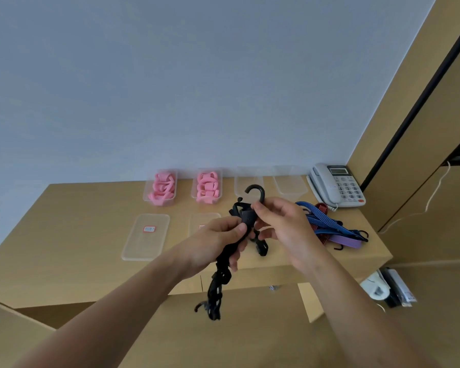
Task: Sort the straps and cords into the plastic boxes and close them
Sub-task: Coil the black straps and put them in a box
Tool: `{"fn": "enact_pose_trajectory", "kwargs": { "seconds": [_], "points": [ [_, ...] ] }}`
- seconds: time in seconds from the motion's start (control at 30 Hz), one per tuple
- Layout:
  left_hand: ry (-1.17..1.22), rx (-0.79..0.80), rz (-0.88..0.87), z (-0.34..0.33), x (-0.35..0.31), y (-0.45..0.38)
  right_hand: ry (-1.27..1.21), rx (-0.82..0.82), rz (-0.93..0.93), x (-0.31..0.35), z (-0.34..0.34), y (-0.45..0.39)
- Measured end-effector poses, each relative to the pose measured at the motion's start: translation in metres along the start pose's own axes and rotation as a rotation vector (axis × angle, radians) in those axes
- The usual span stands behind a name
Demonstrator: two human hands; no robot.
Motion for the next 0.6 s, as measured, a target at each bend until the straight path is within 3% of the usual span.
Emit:
{"fn": "enact_pose_trajectory", "kwargs": {
  "seconds": [0.13,0.3,0.43,0.6],
  "points": [
    [-0.012,-0.025,0.021,0.001,0.0,-0.001,-0.033,-0.009,0.028,-0.002,0.001,-0.001],
    [-0.043,-0.036,0.14,0.005,0.007,-0.002,0.051,-0.033,0.249,-0.001,0.002,-0.002],
    [0.309,-0.007,0.262,0.004,0.005,-0.006,0.192,-0.025,0.438,-0.003,-0.001,0.003],
    [0.548,0.005,0.195,0.008,-0.002,-0.009,0.546,0.019,0.715,-0.008,-0.006,0.013]
  ]
}}
Point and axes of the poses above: each hand's wrist, its own y-axis away from the middle knuckle, its own z-axis out of the back of the hand, x = y × z, the point moved 1 cm from there along -y, towards the middle knuckle, and after that the axes turned 15 degrees about -y, right-handed, at the moved point
